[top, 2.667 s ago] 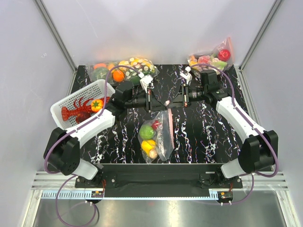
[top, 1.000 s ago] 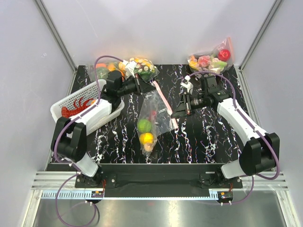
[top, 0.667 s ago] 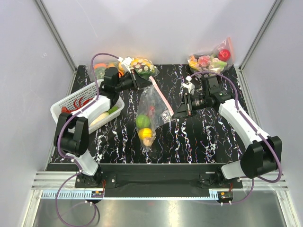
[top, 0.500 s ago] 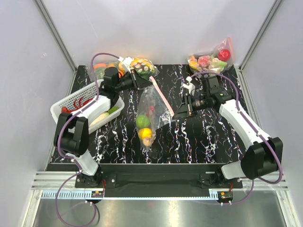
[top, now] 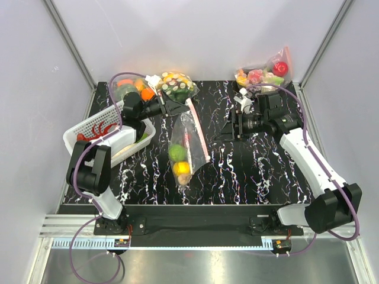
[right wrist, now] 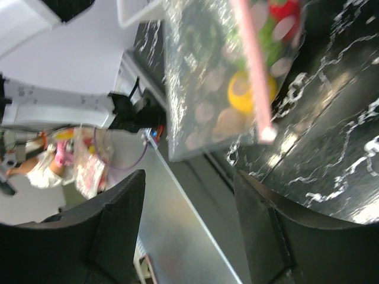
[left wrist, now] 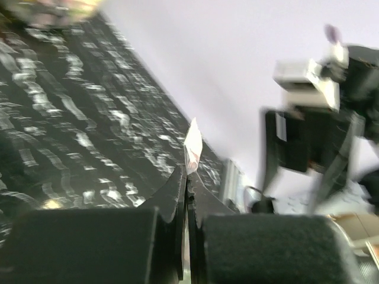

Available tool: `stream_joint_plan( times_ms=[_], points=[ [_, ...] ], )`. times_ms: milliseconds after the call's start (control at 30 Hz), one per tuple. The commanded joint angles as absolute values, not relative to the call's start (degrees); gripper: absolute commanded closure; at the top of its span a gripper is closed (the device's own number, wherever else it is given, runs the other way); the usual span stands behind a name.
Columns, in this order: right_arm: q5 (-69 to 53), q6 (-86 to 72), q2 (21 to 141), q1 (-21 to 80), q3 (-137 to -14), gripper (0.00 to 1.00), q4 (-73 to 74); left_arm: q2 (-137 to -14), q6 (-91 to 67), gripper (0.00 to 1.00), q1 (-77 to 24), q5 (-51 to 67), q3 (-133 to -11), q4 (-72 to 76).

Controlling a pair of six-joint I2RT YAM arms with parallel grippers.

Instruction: Open the zip-top bag and remove the fake food

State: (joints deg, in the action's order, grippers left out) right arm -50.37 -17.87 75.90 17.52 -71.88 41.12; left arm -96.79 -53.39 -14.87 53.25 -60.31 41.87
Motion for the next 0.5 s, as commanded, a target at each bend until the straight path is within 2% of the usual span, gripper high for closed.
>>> stream_joint_plan(
  times_ms=[0,267,367,467],
  points=[
    [-43.8,-21.3,76.4,17.6,-74.1,0.32,33.8,-95.6,-64.8,1.00,-14.9,59.6,-59.0,61.4],
    [-41.6,-20.5,83.6,17.4,-72.6,0.32,25.2,-99.2,-81.2,1.00,-14.9,60.9,-58.6,81.4],
    [-43.8,-20.8,86.0,17.5,-73.8,0.32,22.9,-99.7,-82.5,1.00,-14.9,61.1,-58.5,82.9],
    [-46.5,-20.7,86.6,17.5,-74.6,0.32,21.9,-98.4,-78.9,1.00,-14.9,61.3,-58.4,78.3]
  ],
)
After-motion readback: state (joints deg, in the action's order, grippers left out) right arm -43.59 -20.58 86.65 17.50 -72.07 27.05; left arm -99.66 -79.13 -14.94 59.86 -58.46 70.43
